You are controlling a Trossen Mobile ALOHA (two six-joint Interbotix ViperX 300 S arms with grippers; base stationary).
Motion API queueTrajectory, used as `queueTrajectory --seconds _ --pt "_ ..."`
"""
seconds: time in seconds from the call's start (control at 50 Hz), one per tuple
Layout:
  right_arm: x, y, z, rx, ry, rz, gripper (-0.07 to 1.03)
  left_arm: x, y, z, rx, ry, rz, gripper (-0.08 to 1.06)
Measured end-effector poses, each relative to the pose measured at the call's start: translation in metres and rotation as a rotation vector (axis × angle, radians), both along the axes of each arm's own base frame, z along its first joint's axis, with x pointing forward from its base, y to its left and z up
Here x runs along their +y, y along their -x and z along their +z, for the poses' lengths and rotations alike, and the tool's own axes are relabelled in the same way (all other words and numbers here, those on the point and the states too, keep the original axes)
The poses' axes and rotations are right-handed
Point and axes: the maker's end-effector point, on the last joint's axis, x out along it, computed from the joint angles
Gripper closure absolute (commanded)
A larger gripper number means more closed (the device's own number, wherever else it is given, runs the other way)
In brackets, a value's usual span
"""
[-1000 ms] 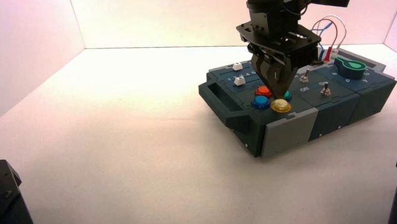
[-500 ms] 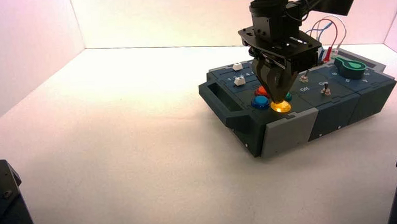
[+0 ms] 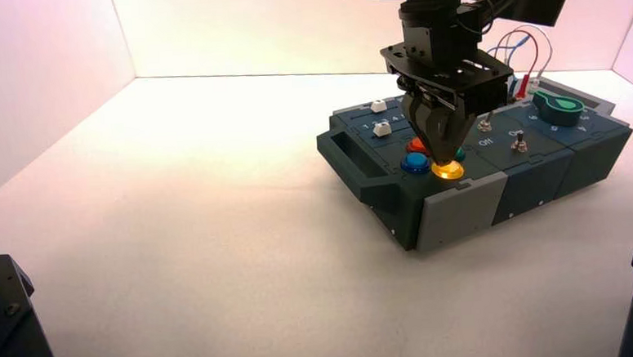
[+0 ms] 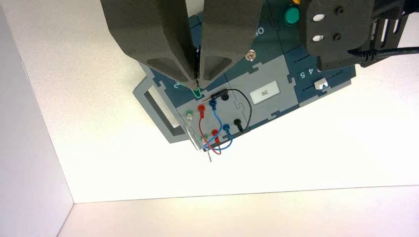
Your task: Push the yellow button with the left gripper.
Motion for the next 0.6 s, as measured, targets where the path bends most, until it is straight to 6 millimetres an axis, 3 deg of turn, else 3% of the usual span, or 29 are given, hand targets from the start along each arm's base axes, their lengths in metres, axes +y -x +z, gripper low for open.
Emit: queueTrajectory --seconds 0.26,0.6 --pt "0.0 0.0 0.001 -0.005 0.0 0.0 0.99 -0.006 -0.004 0.005 -0.017 0.027 0.003 1.01" --pt "0.001 0.0 0.001 -0.008 -0.008 0.002 0.99 -0.025 -0.014 0.047 -0.065 0.128 0.034 1.01"
